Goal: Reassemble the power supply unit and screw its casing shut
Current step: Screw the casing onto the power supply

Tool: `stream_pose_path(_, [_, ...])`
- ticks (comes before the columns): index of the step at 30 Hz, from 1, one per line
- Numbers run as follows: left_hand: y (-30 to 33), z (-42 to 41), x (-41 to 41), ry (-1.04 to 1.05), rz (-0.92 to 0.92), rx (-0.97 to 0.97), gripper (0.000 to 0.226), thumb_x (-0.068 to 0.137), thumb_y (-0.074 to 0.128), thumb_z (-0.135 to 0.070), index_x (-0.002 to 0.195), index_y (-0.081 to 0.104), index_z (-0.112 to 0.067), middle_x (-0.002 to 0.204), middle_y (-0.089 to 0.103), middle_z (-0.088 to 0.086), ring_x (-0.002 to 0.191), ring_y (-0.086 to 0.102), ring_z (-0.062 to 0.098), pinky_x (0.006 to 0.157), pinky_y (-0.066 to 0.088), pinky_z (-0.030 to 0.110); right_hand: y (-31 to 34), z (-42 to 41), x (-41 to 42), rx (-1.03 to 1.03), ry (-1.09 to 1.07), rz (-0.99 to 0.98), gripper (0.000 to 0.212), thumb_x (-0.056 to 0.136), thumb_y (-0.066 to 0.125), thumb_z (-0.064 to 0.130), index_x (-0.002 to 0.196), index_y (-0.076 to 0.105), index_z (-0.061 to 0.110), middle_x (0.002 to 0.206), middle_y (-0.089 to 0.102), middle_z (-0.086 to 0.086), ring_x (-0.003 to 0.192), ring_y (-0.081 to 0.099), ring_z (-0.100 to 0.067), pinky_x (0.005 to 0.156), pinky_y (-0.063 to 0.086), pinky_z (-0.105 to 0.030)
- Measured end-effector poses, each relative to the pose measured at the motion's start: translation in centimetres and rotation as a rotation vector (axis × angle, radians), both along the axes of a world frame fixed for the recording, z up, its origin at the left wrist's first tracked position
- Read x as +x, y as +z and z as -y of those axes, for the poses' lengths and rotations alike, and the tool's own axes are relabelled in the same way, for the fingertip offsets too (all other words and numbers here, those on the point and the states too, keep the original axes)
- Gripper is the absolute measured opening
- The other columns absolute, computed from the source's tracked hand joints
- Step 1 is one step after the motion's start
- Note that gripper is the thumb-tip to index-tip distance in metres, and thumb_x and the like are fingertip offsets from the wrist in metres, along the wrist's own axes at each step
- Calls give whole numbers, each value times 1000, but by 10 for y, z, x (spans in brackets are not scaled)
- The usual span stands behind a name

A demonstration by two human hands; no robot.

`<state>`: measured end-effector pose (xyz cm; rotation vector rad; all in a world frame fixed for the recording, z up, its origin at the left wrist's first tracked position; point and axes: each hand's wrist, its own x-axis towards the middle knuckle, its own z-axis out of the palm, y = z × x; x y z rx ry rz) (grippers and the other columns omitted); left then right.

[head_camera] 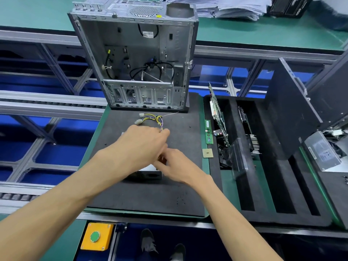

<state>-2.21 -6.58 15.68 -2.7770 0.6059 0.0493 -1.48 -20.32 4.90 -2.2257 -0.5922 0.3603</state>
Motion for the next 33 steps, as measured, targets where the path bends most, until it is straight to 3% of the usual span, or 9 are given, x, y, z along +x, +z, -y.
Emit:
stream_pose_path(3, [4, -8, -5, -39, -195, -91, 19, 104, 43, -30, 120, 44, -19, 115, 49, -2, 99, 60, 22, 66, 46, 36, -1, -1, 1, -4, 19, -20, 20, 100, 52, 28, 84, 57, 17, 83, 65, -5, 73, 54, -24, 74, 53, -46])
stream_pose_path(6, [3, -11, -6, -20, -216, -92, 16, 101, 45, -18, 116, 49, -17, 112, 52, 0, 91, 62, 26, 72, 49, 39, -4, -2, 0, 5, 17, -3, 24, 101, 52, 29, 88, 56, 9, 82, 61, -6, 75, 52, -26, 74, 51, -46])
stream_pose_path(10, [0, -13, 8, 14, -144, -46, 26, 103, 47, -36, 95, 60, -15, 83, 59, 3, 70, 55, 27, 54, 39, 34, -2, -6, -2, 77, 16, 15, 24, 99, 55, 24, 85, 57, 43, 83, 62, -1, 71, 51, -19, 70, 50, -38])
stream_pose_path(13, [-3, -16, 9, 13, 22, 67, 56, 103, 43, -54, 60, 31, -21, 57, 33, -1, 47, 27, 17, 46, 16, 28, -3, -6, -2, 47, -12, 3, 27, 101, 56, 31, 74, 49, 35, 74, 54, 6, 66, 46, -14, 66, 45, -35])
stream_pose_path(17, [1, -14, 0, 25, 171, 89, 77, 88, 69, -54, 58, 8, -20, 46, 15, -4, 40, 10, 13, 48, 8, 23, -7, -6, -3, 23, -22, -33, 31, 104, 54, 37, 86, 61, 12, 77, 62, -4, 70, 52, -22, 72, 50, -44])
stream_pose_path(20, [-12, -11, 1, 28, 84, 43, 45, 104, 35, -50, 74, 34, -16, 63, 41, -4, 48, 33, 20, 48, 18, 30, -8, -5, -2, 26, -57, -79, 34, 102, 52, 44, 79, 63, 20, 71, 66, -2, 66, 61, -24, 73, 55, -44])
stream_pose_path(23, [-7, -10, -2, -25, -97, -74, 10, 104, 42, -28, 106, 42, -18, 100, 56, 0, 75, 52, 27, 59, 35, 36, -8, -5, -4, 31, -85, -134, 39, 92, 45, 57, 69, 60, 29, 63, 64, 0, 59, 64, -22, 71, 57, -41])
stream_pose_path(26, [0, -14, -4, -31, -196, -160, 20, 101, 47, -24, 121, 45, -19, 112, 53, -1, 92, 60, 24, 65, 44, 38, -9, -5, -6, 59, -107, -180, 47, 82, 38, 65, 70, 59, 25, 59, 60, 2, 55, 67, -22, 65, 56, -37])
stream_pose_path(33, [5, -9, 1, 85, 5, 14, 60, 100, 32, -64, 64, 34, -17, 60, 35, -2, 50, 28, 16, 50, 21, 31, -13, -3, -4, 45, -70, -89, 33, 102, 55, 45, 71, 54, 35, 60, 56, 8, 60, 60, -20, 70, 56, -42])
